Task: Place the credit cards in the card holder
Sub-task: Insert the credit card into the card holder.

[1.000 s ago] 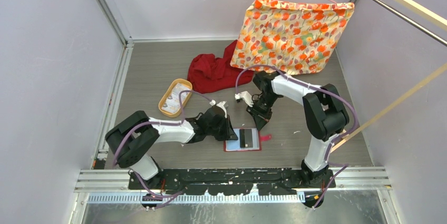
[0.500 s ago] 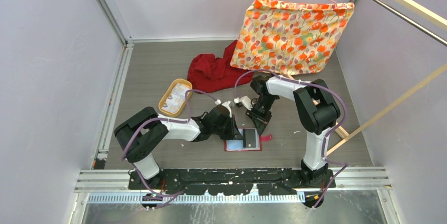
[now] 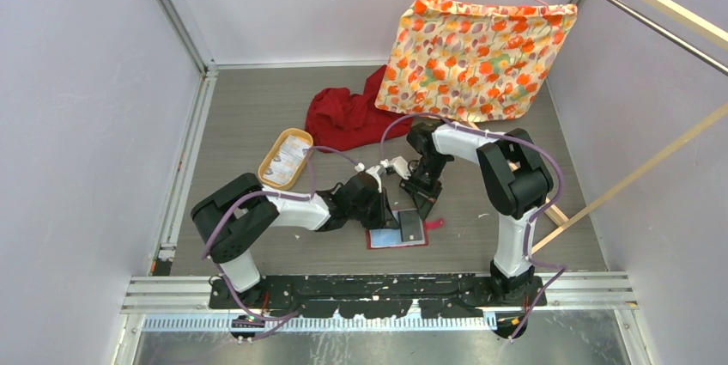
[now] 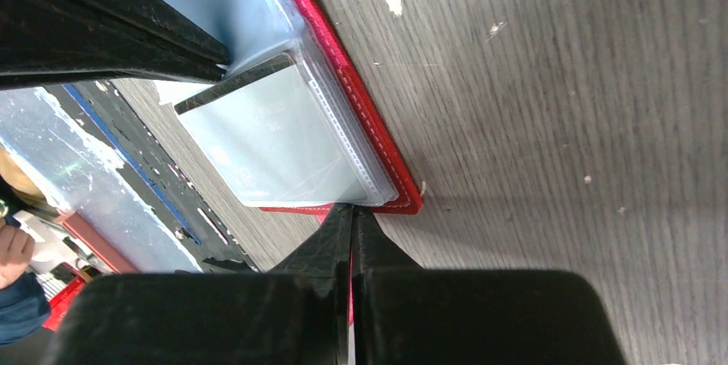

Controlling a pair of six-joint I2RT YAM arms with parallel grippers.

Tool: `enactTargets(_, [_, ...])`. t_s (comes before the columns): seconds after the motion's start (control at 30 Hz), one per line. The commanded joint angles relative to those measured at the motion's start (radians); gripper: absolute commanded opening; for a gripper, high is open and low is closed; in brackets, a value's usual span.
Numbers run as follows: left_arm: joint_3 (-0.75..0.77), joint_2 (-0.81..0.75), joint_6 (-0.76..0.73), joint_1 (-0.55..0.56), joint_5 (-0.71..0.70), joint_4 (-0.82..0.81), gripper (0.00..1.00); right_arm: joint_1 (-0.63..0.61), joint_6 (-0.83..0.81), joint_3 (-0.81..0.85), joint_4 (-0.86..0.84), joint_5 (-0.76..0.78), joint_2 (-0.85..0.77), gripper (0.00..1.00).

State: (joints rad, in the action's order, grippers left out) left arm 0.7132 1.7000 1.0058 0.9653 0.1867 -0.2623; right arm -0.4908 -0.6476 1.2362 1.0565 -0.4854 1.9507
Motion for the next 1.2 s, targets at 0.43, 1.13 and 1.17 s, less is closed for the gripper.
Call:
enactTargets(0.43, [-0.044, -0.216, -0.104, 0.011, -0.099, 0.035, 0.17, 0.093, -0.076, 0.034, 0.046, -0.095, -0.222, 0.06])
enactTargets(1.13, [-0.034, -0.053, -0.017, 0.029, -0.078, -0.040, 0.01, 0.059, -0.052, 0.028, 0.047, -0.083, -0.045, 0.07])
enactTargets(1.17, [-0.032, -0.043, -0.015, 0.029, -0.075, -0.047, 0.01, 0.054, -0.049, 0.030, 0.045, -0.080, -0.036, 0.07])
